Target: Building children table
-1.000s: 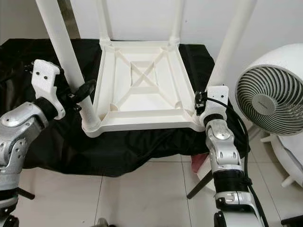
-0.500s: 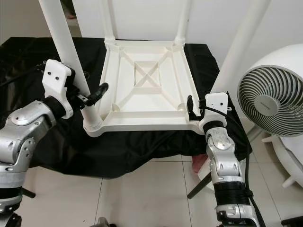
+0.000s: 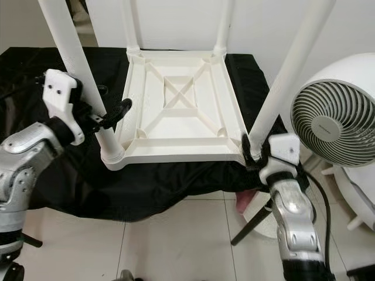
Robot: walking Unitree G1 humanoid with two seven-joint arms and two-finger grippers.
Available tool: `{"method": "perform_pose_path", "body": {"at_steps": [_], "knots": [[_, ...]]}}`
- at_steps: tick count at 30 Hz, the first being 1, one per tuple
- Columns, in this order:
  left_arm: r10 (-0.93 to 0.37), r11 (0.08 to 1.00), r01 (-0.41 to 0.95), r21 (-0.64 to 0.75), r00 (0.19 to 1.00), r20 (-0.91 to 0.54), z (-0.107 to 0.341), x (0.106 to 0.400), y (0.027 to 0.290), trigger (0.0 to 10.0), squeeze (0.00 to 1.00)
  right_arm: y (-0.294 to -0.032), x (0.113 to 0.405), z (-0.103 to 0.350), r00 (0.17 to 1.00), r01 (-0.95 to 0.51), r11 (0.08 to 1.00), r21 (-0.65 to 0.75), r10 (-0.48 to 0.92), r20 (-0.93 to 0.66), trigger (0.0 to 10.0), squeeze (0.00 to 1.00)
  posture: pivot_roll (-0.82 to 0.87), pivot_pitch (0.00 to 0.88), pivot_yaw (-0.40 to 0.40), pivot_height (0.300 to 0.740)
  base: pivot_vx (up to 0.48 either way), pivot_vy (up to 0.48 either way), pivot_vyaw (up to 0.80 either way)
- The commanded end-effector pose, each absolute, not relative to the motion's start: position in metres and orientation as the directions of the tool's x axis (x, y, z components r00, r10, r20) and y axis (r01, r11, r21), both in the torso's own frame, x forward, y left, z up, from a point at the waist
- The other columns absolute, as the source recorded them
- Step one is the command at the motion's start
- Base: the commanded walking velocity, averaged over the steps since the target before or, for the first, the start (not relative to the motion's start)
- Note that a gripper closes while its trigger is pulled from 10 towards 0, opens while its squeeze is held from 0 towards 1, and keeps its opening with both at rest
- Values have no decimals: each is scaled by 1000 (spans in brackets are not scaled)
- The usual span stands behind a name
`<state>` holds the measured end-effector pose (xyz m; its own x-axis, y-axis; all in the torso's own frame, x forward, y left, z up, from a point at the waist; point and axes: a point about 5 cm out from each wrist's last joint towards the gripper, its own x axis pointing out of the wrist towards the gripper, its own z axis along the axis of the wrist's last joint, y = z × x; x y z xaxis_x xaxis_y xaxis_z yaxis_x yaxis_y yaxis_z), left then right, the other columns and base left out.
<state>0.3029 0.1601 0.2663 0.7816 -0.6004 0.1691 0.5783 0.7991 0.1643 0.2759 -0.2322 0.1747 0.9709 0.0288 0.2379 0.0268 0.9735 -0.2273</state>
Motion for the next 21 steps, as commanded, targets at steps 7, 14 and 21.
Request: {"method": "perform_pose_path", "body": {"at_steps": [7, 14, 21], "knots": [[-713, 699, 691, 182, 692, 111, 262, 285, 172, 10000, 0, -239, 242, 126, 997, 19, 967, -254, 2, 81, 10000, 0, -46, 96, 13, 740, 0, 0, 0], [-713, 674, 694, 254, 701, -24, 248, 284, 185, 10000, 0, -188, 234, 118, 958, -273, 931, -241, 285, 15, 10000, 0, -43, 96, 15, 740, 0, 0, 0], [-619, 720, 625, 302, 775, -130, 233, 280, 208, 10000, 0, -135, 238, 134, 851, -499, 839, -217, 521, 57, 10000, 0, -28, 100, 18, 740, 0, 0, 0]]}}
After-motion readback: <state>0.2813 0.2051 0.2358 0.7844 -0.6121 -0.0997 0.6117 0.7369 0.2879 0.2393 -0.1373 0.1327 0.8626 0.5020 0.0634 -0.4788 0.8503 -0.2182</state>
